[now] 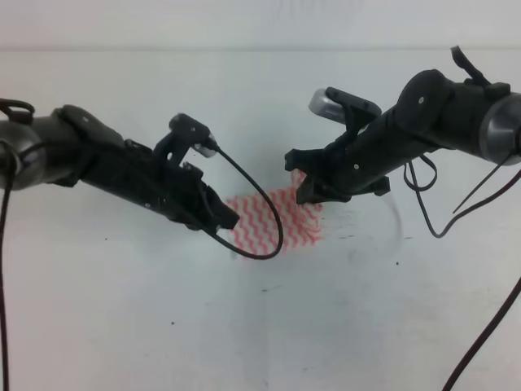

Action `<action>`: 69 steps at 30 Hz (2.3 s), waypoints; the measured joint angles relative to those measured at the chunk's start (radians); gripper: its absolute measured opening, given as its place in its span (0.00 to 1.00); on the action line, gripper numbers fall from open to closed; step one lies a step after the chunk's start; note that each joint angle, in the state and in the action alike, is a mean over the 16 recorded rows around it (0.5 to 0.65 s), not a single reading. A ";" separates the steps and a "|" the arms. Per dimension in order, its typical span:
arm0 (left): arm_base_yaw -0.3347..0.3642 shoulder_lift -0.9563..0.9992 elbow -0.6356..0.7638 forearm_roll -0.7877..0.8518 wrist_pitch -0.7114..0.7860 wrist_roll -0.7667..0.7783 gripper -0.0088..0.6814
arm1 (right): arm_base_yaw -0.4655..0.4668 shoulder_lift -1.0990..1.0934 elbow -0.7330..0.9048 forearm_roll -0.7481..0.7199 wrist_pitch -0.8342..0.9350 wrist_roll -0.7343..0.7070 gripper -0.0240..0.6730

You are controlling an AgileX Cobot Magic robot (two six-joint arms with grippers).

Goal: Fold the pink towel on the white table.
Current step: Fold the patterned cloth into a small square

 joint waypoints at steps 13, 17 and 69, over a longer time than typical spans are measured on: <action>0.009 0.073 0.000 -0.076 -0.005 0.053 0.01 | 0.001 -0.003 0.000 0.006 -0.002 -0.013 0.02; 0.009 0.085 0.000 -0.087 -0.021 0.060 0.01 | 0.001 -0.005 0.000 0.009 -0.001 -0.014 0.01; 0.009 0.103 -0.002 -0.121 -0.035 0.075 0.01 | 0.083 0.076 -0.080 0.051 0.004 -0.013 0.02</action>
